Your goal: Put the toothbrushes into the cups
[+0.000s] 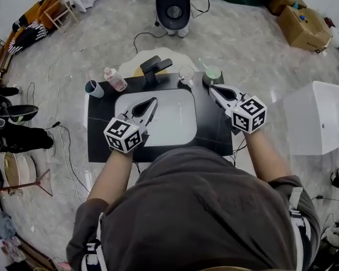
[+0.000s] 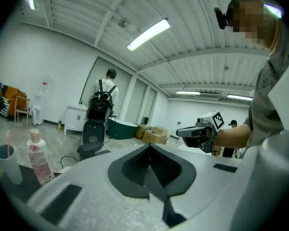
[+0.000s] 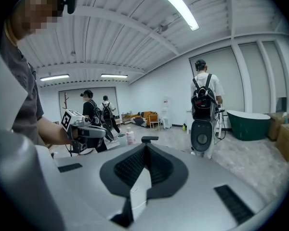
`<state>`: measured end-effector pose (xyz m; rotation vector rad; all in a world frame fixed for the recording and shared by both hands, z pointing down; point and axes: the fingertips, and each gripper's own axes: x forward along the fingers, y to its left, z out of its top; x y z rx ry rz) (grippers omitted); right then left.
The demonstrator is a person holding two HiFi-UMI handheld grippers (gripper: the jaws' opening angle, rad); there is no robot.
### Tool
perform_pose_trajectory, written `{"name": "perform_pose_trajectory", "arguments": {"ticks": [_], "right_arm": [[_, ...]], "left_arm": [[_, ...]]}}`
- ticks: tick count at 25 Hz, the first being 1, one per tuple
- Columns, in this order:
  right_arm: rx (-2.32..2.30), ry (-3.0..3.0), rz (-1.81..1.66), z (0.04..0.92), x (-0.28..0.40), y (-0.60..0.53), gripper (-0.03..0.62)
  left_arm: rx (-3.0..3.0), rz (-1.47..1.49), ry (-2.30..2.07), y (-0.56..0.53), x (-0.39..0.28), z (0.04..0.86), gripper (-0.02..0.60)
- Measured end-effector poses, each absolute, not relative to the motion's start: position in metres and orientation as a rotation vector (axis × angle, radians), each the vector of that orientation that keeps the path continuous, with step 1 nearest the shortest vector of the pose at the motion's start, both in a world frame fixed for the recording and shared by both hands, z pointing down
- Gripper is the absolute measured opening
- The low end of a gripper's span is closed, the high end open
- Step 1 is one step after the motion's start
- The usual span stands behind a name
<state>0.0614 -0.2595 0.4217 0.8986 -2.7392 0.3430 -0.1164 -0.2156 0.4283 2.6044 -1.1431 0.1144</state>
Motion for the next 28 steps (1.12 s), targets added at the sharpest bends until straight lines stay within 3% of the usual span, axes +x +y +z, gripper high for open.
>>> {"name": "perform_pose_trajectory", "arguments": {"ticks": [28], "right_arm": [[0.910, -2.672, 0.360, 0.447, 0.060, -0.252, -0.009]], "left_arm": [[2.582, 0.208, -1.113, -0.211, -0.117, 0.441, 0.006]]}}
